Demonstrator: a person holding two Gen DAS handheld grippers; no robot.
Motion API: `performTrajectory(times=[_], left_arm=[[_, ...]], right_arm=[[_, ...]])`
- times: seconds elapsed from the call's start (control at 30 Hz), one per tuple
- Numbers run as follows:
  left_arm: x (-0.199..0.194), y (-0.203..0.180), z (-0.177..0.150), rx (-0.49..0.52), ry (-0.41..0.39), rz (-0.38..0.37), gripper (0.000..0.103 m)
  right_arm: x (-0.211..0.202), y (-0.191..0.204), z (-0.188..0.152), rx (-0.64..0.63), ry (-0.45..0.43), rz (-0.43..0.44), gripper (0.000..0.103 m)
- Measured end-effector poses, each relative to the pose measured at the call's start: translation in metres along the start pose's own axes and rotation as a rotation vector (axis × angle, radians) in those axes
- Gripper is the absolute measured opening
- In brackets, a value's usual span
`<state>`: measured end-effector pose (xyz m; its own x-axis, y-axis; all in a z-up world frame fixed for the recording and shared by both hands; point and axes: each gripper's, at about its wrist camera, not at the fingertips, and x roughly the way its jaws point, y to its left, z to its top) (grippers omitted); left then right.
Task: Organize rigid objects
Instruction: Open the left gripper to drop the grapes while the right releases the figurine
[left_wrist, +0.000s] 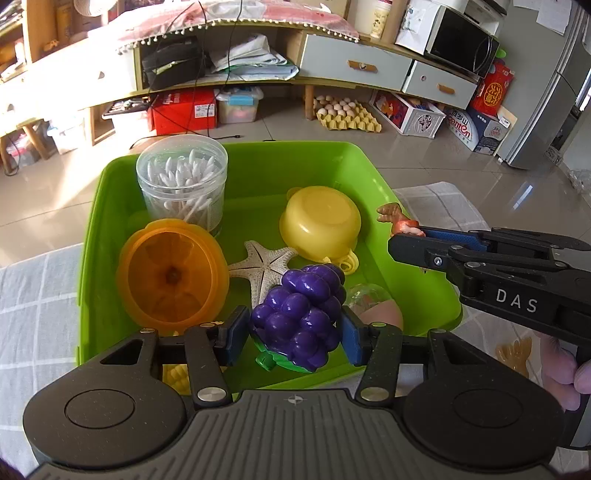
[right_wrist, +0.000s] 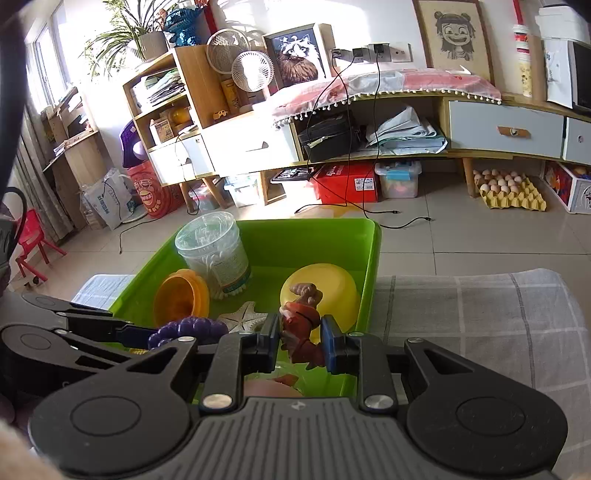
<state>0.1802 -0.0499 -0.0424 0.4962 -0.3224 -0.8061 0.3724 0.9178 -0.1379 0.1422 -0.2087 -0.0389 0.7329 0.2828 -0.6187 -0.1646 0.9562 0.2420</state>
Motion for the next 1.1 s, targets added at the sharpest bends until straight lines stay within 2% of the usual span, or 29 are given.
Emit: performTrajectory(times=[0.3, 0.67, 0.7, 0.77, 0.8, 0.83, 0.9, 1.03, 1.1], left_arm=[[0.017, -0.002, 0.003, -0.001, 0.032, 0.001, 0.053], [0.023, -0.006, -0.001, 0.022, 0.016, 0.026, 0.053], [0.023, -0.007, -0.001, 0.026, 0.010, 0.030, 0.055], [0.021, -0.009, -0.003, 0.039, -0.011, 0.043, 0.067], [0.019, -0.010, -0.004, 0.047, -0.027, 0.051, 0.075], [0.017, -0.011, -0.005, 0.053, -0.038, 0.053, 0.079], [0.016, -0.013, -0.006, 0.061, -0.041, 0.048, 0.080], [0.011, -0.015, -0.009, 0.048, -0.057, 0.058, 0.087], [0.007, -0.015, -0.009, 0.045, -0.064, 0.062, 0.091]], right_arm=[[0.013, 0.008, -0.001, -0.094, 0.017, -0.040, 0.003], [0.019, 0.008, -0.001, -0.103, 0.026, -0.057, 0.003], [0.019, 0.008, -0.002, -0.103, 0.026, -0.054, 0.003], [0.017, 0.008, -0.002, -0.103, 0.017, -0.053, 0.005], [0.016, 0.008, -0.002, -0.100, 0.017, -0.051, 0.010], [0.015, 0.008, -0.002, -0.093, 0.020, -0.046, 0.013], [0.012, 0.008, -0.001, -0.086, 0.019, -0.044, 0.021], [0.004, 0.009, -0.001, -0.073, 0.014, -0.038, 0.026], [-0.002, 0.010, -0.001, -0.071, 0.008, -0.039, 0.034]])
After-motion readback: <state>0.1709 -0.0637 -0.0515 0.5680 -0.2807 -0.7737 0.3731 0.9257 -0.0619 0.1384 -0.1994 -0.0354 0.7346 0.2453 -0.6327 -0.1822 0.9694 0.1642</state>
